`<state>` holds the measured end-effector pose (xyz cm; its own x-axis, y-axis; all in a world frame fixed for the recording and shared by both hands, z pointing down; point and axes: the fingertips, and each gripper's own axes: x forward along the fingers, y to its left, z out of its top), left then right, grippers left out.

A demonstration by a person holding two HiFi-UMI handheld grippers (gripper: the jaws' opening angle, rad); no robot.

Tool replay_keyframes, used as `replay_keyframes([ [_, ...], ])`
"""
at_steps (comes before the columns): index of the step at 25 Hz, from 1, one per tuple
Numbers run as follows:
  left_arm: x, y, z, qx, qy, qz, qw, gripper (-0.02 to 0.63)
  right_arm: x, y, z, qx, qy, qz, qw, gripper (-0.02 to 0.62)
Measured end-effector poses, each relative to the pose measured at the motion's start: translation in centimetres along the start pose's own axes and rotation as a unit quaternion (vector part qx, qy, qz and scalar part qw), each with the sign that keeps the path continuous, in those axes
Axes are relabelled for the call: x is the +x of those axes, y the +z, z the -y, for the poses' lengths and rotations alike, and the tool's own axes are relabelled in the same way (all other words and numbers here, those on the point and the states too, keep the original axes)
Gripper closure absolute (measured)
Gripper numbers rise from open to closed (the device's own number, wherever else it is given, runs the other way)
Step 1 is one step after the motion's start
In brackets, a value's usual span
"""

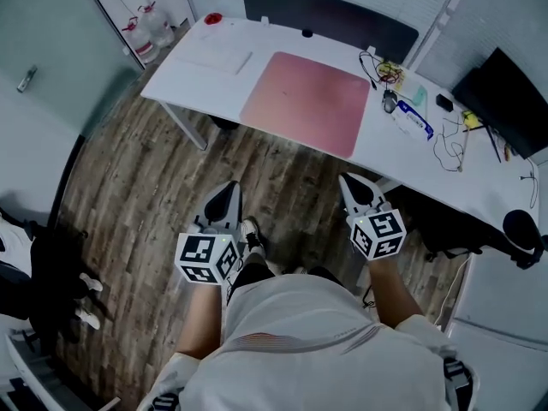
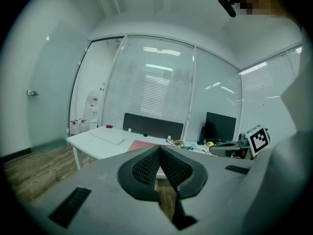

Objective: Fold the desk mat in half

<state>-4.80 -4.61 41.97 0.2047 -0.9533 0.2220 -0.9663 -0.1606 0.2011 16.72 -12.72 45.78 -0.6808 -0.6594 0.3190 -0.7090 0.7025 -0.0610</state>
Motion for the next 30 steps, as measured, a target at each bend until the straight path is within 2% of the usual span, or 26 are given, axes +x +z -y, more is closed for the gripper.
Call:
replay_keyframes([
  [9, 8.4, 3.6, -9.4, 0.003, -0.036, 0.001, 0.9993, 0.592, 11.6, 3.7, 0.2, -0.015, -0.03, -0.033, 0.999, 0.543],
  [15, 11.1, 2.7, -16.8, -0.012, -0.04, -0.023, 0.9989, 0.594, 20.6, 4.2, -2.9, -0.032, -0.02, -0.067, 0.997, 0.543],
  [19, 12.0, 1.7, -19.9, -0.03, -0.045, -0.043, 0.9976, 0.594, 24.7, 2.6, -5.6, -0.002, 0.0, -0.089, 0.996, 0.543],
  [25, 12.5, 0.7, -23.5, -0.048, -0.027, -0.061, 0.9966, 0.594, 30.7, -1.1, -6.9, -0.023, 0.018, -0.155, 0.988, 0.543],
  [26, 12.7, 0.5, -23.9, -0.055, -0.022, -0.063, 0.9962, 0.594, 32.0, -2.1, -6.9, -0.031, 0.024, -0.173, 0.984, 0.53],
  [28, 12.8, 0.1, -24.4, -0.068, -0.017, -0.067, 0.9953, 0.593, 34.4, -4.4, -7.0, -0.062, 0.04, -0.214, 0.974, 0.442],
  [30, 12.6, -0.5, -24.5, -0.068, -0.012, -0.074, 0.9948, 0.594, 36.5, -6.5, -7.1, -0.103, 0.048, -0.243, 0.963, 0.43],
])
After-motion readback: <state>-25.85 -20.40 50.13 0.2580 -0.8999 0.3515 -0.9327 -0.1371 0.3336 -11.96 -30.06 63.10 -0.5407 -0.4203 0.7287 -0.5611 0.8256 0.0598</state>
